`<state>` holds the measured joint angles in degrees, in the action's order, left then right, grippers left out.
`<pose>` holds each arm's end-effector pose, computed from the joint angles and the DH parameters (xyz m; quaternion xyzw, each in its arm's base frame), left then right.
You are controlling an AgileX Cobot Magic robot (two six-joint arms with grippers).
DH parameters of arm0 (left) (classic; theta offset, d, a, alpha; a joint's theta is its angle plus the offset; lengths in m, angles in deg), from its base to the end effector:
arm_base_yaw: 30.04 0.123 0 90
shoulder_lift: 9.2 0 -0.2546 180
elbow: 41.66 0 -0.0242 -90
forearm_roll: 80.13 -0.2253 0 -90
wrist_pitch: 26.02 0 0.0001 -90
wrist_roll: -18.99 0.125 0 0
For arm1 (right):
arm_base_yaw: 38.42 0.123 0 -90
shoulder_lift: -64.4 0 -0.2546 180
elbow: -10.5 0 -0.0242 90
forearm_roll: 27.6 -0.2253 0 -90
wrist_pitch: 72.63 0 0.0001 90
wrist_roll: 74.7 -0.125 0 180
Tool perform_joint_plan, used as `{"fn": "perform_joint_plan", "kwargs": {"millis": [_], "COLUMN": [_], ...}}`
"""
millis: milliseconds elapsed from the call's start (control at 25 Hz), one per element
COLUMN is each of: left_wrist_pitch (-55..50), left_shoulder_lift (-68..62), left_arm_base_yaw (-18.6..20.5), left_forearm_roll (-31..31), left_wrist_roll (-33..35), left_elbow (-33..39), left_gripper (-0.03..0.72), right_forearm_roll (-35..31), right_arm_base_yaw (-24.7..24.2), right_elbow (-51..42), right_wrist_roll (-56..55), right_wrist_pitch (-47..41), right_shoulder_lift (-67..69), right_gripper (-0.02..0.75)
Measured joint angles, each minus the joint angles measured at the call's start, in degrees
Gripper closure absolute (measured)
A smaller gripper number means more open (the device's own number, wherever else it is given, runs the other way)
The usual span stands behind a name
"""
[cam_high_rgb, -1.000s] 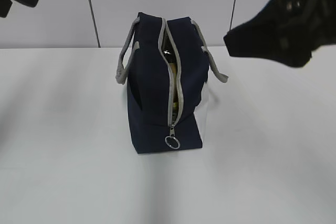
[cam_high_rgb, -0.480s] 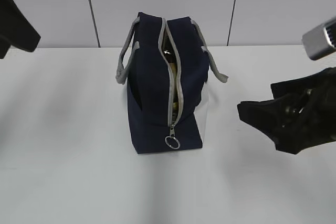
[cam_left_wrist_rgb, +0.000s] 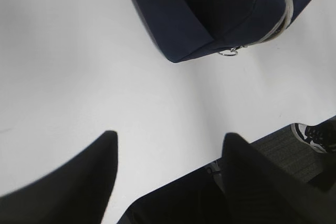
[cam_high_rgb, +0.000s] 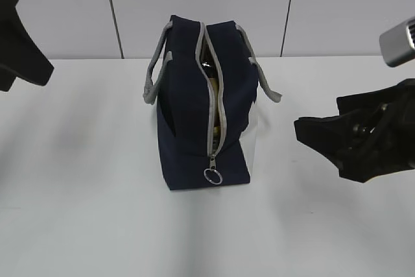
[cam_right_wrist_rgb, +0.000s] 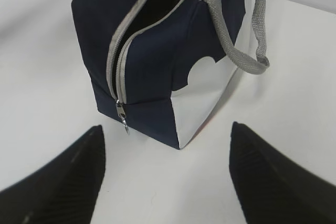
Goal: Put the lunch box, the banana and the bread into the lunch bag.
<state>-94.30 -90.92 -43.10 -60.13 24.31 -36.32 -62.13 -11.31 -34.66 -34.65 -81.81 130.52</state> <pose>0.2236 -0.0927 0.3040 0.1257 0.9543 -0.1851 0.1983 0.1948 0.1125 0.2364 -0.2662 0.8182 0.1320 0.4922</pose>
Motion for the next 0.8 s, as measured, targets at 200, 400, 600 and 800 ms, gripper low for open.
{"fn": "perform_joint_plan", "kwargs": {"millis": [200, 400, 600, 800], "left_wrist_pitch": [1.0, 2.0, 2.2, 2.8], "left_shoulder_lift": [0.0, 0.0, 0.0, 0.0], "left_arm_base_yaw": [0.0, 0.0, 0.0, 0.0], "left_forearm_roll": [0.0, 0.0, 0.0, 0.0], "left_wrist_roll": [0.4, 0.4, 0.4, 0.4], "left_elbow": [0.0, 0.0, 0.0, 0.0], "left_gripper": [0.253, 0.253, 0.253, 0.253], "right_forearm_roll": [-1.5, -3.0, -2.9, -1.6], "right_arm_base_yaw": [0.0, 0.0, 3.6, 11.4], "right_elbow": [0.0, -0.4, -0.4, -0.6], "right_wrist_roll": [1.0, 1.7, 2.2, 3.3], "right_wrist_pitch": [0.0, 2.1, 4.7, 6.7], "right_shoulder_lift": [0.0, 0.0, 0.0, 0.4], "right_gripper": [0.193, 0.193, 0.193, 0.193]}}
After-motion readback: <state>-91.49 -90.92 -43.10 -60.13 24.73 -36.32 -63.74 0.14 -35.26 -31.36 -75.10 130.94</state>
